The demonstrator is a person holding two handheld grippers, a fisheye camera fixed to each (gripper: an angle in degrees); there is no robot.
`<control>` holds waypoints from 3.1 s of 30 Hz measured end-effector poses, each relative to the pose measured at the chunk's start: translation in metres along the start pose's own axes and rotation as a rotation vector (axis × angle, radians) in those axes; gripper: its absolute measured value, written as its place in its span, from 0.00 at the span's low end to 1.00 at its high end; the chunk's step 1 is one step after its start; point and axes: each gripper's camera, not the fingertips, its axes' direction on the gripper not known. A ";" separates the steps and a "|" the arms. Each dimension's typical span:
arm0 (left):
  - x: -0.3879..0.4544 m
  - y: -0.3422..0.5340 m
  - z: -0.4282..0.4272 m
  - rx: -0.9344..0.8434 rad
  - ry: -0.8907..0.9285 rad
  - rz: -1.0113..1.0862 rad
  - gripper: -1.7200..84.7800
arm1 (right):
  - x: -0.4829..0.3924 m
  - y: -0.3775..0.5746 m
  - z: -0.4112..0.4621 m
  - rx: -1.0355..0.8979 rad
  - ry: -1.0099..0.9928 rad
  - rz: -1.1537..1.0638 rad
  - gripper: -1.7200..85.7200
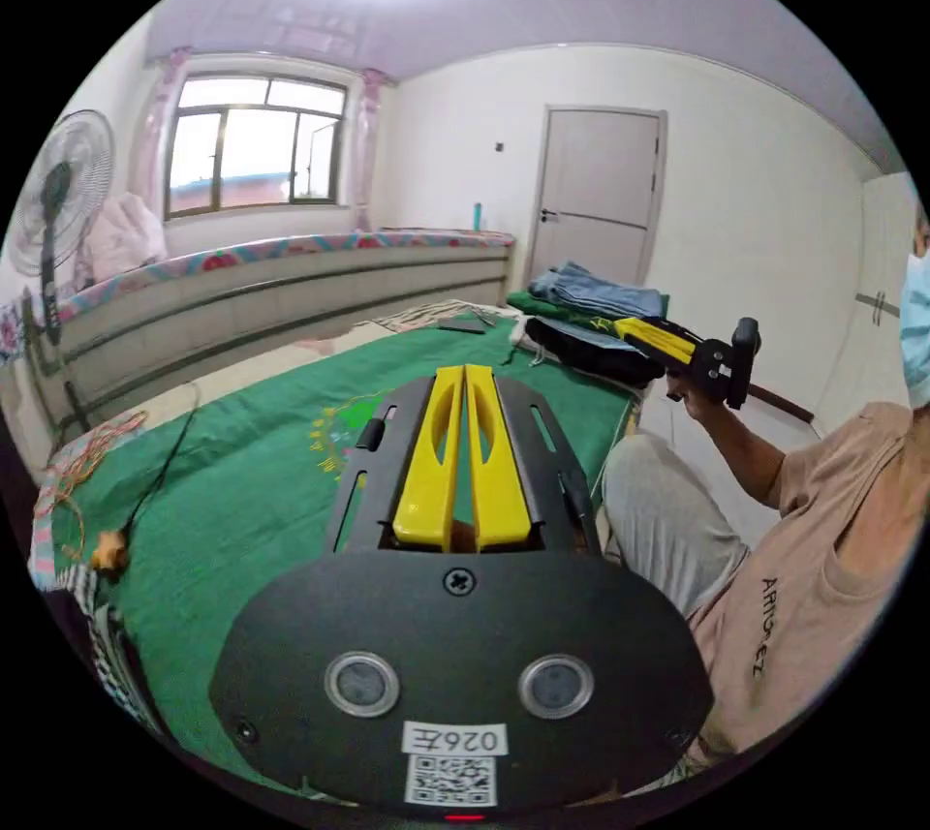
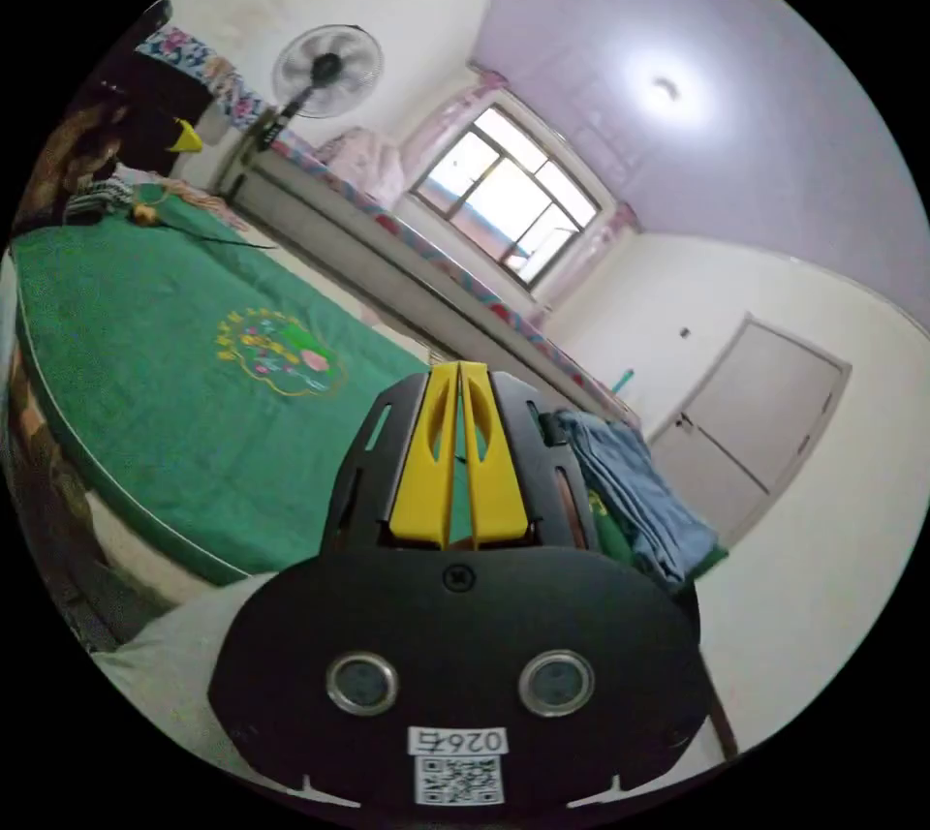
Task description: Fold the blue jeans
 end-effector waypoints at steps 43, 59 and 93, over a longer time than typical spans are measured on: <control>0.057 -0.072 0.675 -0.232 0.449 -0.211 0.08 | 0.654 0.014 0.153 -0.345 0.086 0.674 0.02; -0.089 -0.142 0.419 0.056 0.746 -0.338 0.03 | 0.511 -0.187 0.010 0.256 -0.243 0.470 0.00; -0.339 -0.071 -0.024 -0.048 0.801 -0.548 0.01 | -0.049 -0.159 0.291 -0.386 -1.175 0.648 0.01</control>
